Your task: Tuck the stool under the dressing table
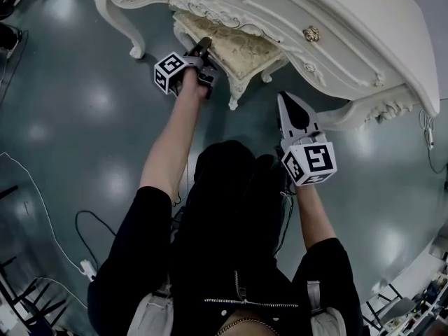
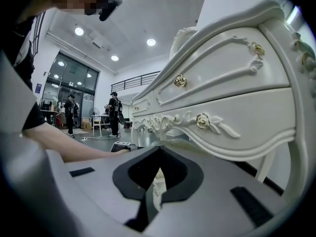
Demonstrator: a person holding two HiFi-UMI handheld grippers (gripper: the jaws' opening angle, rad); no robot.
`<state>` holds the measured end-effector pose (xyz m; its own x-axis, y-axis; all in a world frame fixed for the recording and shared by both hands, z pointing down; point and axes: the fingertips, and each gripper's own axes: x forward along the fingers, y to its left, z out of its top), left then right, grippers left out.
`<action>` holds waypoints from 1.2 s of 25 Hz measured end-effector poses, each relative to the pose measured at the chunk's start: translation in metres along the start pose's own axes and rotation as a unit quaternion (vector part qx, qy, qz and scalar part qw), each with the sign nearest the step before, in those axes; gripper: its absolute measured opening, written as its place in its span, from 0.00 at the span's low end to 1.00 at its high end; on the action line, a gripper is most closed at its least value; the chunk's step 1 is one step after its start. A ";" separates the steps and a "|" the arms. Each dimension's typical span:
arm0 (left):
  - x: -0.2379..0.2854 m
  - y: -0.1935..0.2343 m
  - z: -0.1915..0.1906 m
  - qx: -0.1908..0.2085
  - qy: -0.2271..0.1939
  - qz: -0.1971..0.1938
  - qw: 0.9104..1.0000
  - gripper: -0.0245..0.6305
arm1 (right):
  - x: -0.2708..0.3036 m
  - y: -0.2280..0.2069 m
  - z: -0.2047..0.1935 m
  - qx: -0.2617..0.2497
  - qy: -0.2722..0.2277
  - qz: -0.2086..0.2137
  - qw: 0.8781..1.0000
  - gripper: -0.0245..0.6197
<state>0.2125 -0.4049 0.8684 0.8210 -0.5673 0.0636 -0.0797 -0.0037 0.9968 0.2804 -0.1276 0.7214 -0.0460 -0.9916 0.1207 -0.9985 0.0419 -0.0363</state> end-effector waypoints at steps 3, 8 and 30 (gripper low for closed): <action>0.013 -0.002 -0.005 -0.002 0.004 -0.008 1.000 0.39 | -0.005 -0.003 -0.004 -0.001 -0.001 -0.006 1.000 0.04; 0.031 -0.003 -0.018 -0.003 0.015 -0.013 1.000 0.38 | -0.017 -0.010 -0.010 0.000 -0.001 -0.017 1.000 0.04; -0.063 -0.073 -0.059 0.605 0.112 -0.001 0.788 0.08 | -0.010 0.025 -0.007 0.006 -0.005 0.012 1.000 0.04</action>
<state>0.2006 -0.3202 0.7944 0.8902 -0.4071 0.2045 -0.4478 -0.8643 0.2290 0.2558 -0.1154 0.7260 -0.0701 -0.9914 0.1103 -0.9966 0.0648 -0.0510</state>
